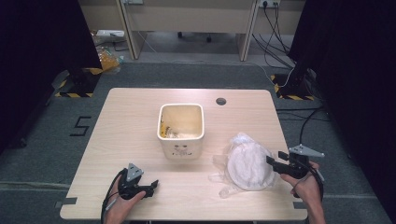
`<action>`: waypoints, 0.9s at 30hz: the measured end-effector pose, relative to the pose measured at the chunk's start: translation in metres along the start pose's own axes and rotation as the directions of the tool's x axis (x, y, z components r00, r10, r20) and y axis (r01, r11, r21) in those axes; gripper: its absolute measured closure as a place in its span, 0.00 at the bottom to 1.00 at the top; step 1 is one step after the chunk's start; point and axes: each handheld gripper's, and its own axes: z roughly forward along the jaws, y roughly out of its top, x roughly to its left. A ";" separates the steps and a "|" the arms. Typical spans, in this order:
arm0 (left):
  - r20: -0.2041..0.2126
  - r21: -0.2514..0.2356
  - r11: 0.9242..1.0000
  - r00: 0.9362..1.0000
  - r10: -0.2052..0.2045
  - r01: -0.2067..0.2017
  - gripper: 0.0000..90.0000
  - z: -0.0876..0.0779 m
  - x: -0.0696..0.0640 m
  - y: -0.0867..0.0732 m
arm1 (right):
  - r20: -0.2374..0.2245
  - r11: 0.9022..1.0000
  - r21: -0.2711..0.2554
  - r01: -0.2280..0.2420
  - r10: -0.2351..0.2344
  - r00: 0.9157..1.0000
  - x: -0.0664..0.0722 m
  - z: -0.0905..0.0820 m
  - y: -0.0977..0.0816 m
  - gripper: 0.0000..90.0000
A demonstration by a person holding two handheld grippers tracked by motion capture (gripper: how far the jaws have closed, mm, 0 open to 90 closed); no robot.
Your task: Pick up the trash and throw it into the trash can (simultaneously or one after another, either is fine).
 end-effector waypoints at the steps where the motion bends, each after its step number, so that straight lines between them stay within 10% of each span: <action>1: 0.000 0.000 1.000 1.000 0.000 0.000 0.17 0.000 0.000 0.000 | -0.013 1.000 0.013 -0.009 0.009 1.000 0.002 0.002 -0.003 0.32; 9: 0.000 0.000 1.000 1.000 0.000 0.000 0.17 0.000 0.000 0.000 | -0.022 0.997 0.071 0.017 -0.015 1.000 0.004 0.014 -0.011 0.33; 19: 0.000 0.000 1.000 1.000 0.000 0.000 0.17 0.000 0.000 0.000 | -0.120 0.997 0.060 -0.049 0.056 0.991 -0.008 0.012 -0.018 0.72; 23: 0.000 0.000 1.000 1.000 0.000 0.000 0.17 0.000 0.000 0.000 | -0.053 0.998 0.068 0.004 0.000 0.999 -0.010 0.007 -0.019 0.86; 27: 0.000 0.000 1.000 1.000 0.000 0.000 0.17 0.000 0.000 0.000 | -0.004 0.997 0.072 0.009 -0.008 1.000 -0.014 0.003 -0.021 0.76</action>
